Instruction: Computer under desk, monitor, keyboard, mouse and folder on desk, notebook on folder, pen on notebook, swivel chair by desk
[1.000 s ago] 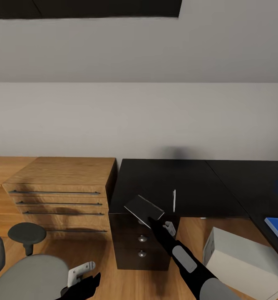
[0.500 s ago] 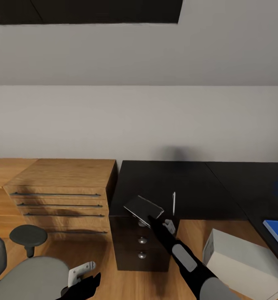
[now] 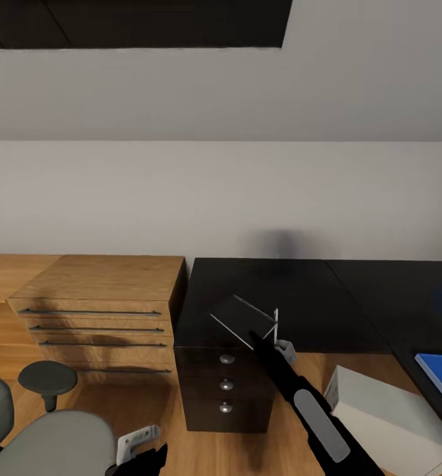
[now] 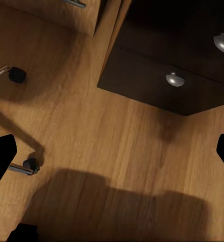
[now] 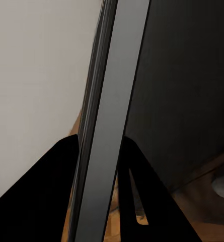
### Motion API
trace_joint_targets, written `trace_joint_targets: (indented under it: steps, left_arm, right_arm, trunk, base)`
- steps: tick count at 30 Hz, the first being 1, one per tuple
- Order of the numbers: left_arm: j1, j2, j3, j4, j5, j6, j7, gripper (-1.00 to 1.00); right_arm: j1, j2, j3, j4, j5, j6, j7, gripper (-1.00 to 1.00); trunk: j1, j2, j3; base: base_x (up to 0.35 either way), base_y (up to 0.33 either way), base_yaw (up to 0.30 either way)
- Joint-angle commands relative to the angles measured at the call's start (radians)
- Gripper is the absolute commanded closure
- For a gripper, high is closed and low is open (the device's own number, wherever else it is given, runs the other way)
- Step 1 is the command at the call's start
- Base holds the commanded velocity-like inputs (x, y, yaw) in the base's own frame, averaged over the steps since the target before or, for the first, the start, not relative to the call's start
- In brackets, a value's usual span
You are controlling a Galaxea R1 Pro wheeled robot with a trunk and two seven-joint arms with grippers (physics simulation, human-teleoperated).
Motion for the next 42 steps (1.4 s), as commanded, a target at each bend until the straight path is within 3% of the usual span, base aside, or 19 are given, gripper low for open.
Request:
trace_joint_targets:
  steps: [1, 3, 6, 12, 16, 22, 28, 31, 42]
  left_arm:
    - [0.0, -0.001, -0.002, 0.005, 0.011, -0.006, 0.007, -1.0]
    - [0.001, -0.001, -0.015, 0.037, 0.01, -0.06, 0.008, -1.0]
    - [0.001, -0.001, -0.019, 0.121, 0.01, -0.115, 0.006, -1.0]
    - [0.001, -0.001, -0.025, 0.28, 0.007, -0.175, 0.002, -1.0]
    - [0.001, -0.001, -0.026, 0.322, 0.006, -0.181, -0.001, -1.0]
    - [0.001, -0.001, -0.032, 0.364, 0.006, -0.222, -0.001, -1.0]
    - [0.001, -0.001, -0.033, 0.369, 0.005, -0.26, -0.002, -1.0]
    - [0.001, -0.001, -0.033, 0.37, 0.006, -0.262, -0.002, -1.0]
    - [0.001, -0.001, -0.033, 0.371, 0.006, -0.263, -0.002, -1.0]
  right_arm:
    - [0.009, -0.008, 0.001, -0.02, -0.012, 0.002, -0.007, 1.0]
    - [0.035, -0.05, -0.001, -0.097, -0.019, 0.003, -0.032, 1.0]
    - [0.044, -0.106, -0.001, -0.132, -0.023, 0.006, -0.035, 1.0]
    - [0.046, -0.142, -0.003, -0.14, -0.033, 0.005, -0.037, 1.0]
    - [0.046, -0.174, -0.008, -0.144, -0.035, 0.003, -0.036, 1.0]
    - [0.046, -0.185, -0.046, -0.141, -0.035, 0.002, -0.042, 1.0]
    - [0.046, -0.187, -0.125, -0.103, -0.039, 0.003, -0.049, 1.0]
    - [0.046, -0.187, -0.189, -0.075, -0.04, 0.006, -0.05, 1.0]
    - [0.047, -0.187, -0.298, -0.038, -0.04, 0.013, -0.051, 1.0]
  trunk:
    - [-0.004, 0.007, 0.002]
    - [-0.012, 0.021, 0.009]
    - [-0.023, 0.042, 0.018]
    - [-0.046, 0.084, 0.037]
    - [-0.05, 0.091, 0.04]
    - [-0.05, 0.091, 0.04]
    - [-0.05, 0.091, 0.04]
    - [-0.05, 0.091, 0.04]
    - [-0.05, 0.091, 0.04]
  base:
    - [0.0, 0.0, 0.0]
    - [0.0, 0.0, 0.0]
    - [0.0, 0.0, 0.0]
    - [0.0, 0.0, -0.037]
    - [0.0, 0.0, -0.222]
    - [0.0, 0.0, -0.281]
    - [0.0, 0.0, -0.295]
    - [0.0, 0.0, -0.297]
    - [0.0, 0.0, -0.297]
